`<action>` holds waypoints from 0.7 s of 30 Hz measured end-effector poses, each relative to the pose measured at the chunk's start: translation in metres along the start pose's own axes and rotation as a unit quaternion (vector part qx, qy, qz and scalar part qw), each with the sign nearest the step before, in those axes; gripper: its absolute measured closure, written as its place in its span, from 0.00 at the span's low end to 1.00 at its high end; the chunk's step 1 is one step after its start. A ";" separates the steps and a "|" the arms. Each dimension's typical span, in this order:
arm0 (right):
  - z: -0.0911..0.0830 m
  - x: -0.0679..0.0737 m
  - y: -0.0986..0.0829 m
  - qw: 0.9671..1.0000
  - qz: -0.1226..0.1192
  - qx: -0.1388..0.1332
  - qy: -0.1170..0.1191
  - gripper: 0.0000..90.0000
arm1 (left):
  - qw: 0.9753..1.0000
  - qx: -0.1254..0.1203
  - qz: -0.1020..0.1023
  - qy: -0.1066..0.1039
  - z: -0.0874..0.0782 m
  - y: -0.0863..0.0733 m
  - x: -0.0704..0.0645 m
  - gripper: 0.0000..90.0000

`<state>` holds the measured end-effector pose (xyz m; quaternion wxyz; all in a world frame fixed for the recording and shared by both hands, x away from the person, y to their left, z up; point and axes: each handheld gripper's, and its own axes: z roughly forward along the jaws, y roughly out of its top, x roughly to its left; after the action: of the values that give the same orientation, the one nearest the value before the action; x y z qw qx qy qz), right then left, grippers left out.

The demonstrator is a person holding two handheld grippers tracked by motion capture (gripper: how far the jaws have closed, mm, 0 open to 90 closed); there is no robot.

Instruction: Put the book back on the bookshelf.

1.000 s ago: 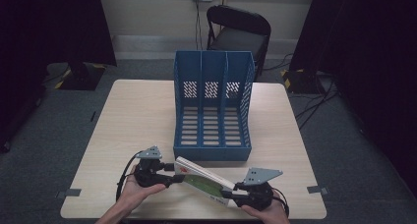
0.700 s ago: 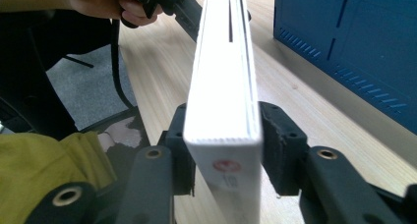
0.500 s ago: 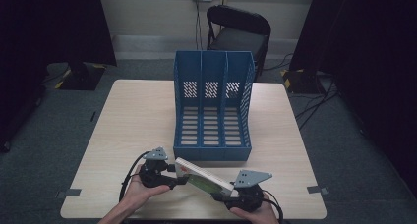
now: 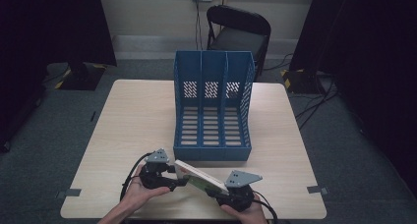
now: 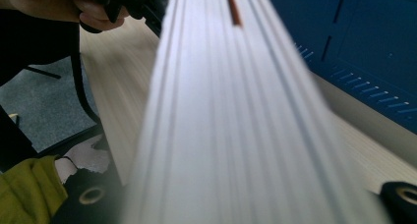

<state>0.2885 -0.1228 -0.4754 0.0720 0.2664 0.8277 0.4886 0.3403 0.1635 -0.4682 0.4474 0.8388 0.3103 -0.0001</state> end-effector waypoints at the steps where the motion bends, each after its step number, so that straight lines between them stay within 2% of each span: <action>1: 0.000 0.000 0.000 1.000 0.000 -0.001 -0.002 0.79 | 1.000 0.000 -0.001 0.000 0.000 0.000 0.000 0.44; 6: 0.002 0.001 -0.002 1.000 0.000 -0.004 -0.004 0.78 | 1.000 0.001 0.000 0.003 0.000 0.000 -0.001 0.45; 10: 0.002 0.001 -0.001 1.000 -0.010 0.001 -0.010 0.85 | 1.000 0.000 0.000 0.005 0.001 0.001 0.000 0.46; 15: 0.001 0.003 0.000 1.000 -0.016 0.005 -0.011 0.85 | 1.000 0.000 -0.003 0.004 0.001 0.001 0.001 0.45; 17: 0.001 0.002 0.001 1.000 -0.016 0.006 -0.010 0.85 | 1.000 -0.004 -0.006 0.001 0.000 0.001 0.001 0.43; 21: -0.001 0.001 0.002 1.000 -0.013 0.009 -0.005 0.85 | 1.000 0.001 -0.024 0.010 -0.006 0.000 0.007 0.41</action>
<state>0.2878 -0.1223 -0.4735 0.0802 0.2586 0.8354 0.4783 0.3440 0.1714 -0.4667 0.4434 0.8316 0.3345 -0.0026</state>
